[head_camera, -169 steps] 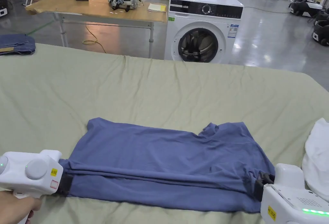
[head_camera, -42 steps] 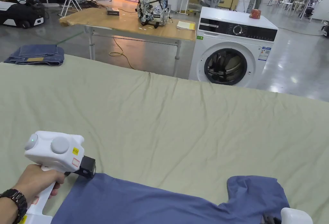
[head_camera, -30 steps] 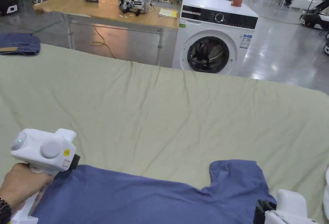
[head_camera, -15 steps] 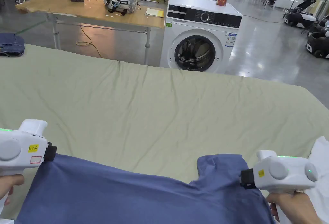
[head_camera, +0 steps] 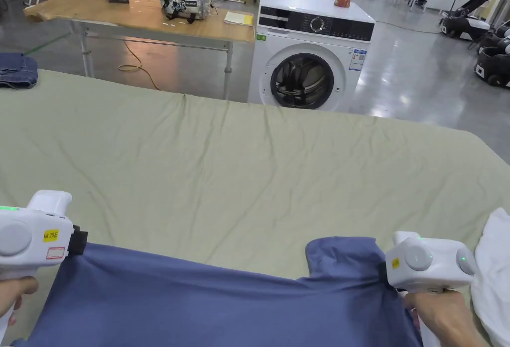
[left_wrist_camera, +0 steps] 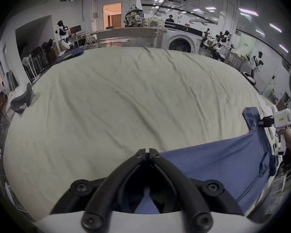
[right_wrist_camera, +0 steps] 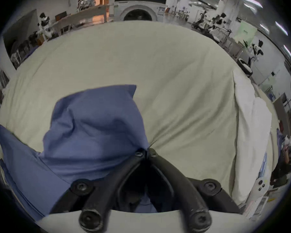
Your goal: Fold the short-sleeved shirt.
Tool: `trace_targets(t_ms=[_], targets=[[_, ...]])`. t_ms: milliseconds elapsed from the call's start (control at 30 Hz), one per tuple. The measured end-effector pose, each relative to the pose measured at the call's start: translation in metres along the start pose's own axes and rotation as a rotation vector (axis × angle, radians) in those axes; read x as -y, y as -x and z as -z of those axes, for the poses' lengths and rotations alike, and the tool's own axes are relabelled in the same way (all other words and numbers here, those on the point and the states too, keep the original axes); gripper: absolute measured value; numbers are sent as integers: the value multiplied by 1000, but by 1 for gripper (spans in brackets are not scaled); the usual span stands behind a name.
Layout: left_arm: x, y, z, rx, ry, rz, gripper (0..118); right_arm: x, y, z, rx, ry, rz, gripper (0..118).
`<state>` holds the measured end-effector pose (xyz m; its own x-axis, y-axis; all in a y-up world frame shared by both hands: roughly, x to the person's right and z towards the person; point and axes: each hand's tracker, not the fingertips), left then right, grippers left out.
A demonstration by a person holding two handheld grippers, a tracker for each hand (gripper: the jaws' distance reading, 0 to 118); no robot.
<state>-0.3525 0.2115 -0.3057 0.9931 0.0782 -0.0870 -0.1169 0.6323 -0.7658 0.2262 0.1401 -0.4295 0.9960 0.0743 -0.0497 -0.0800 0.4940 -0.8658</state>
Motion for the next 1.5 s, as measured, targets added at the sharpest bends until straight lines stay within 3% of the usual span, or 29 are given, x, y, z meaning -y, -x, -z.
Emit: trace_targets(t_ms=[100, 200, 367, 767, 1133, 1367, 1500], targets=[[-1, 1, -8, 4, -14, 6, 0, 3, -5, -25, -1, -57, -14, 0], [1, 4, -20, 12, -30, 3, 0, 9, -7, -58, -41, -127, 32, 0], [19, 14, -52, 24, -66, -16, 0, 28, -7, -114, -31, -200, -25, 0], [92, 31, -139, 81, -133, -30, 0, 126, -22, -220, -41, -276, -60, 0], [183, 31, -129, 66, 36, -20, 0, 232, -35, -181, -20, -79, -63, 0], [202, 24, -90, 0, 191, 34, 0, 251, -33, -130, -6, 33, -65, 0], [201, 24, -84, 2, 174, 15, 0, 250, -24, -122, 25, 44, -102, 0]])
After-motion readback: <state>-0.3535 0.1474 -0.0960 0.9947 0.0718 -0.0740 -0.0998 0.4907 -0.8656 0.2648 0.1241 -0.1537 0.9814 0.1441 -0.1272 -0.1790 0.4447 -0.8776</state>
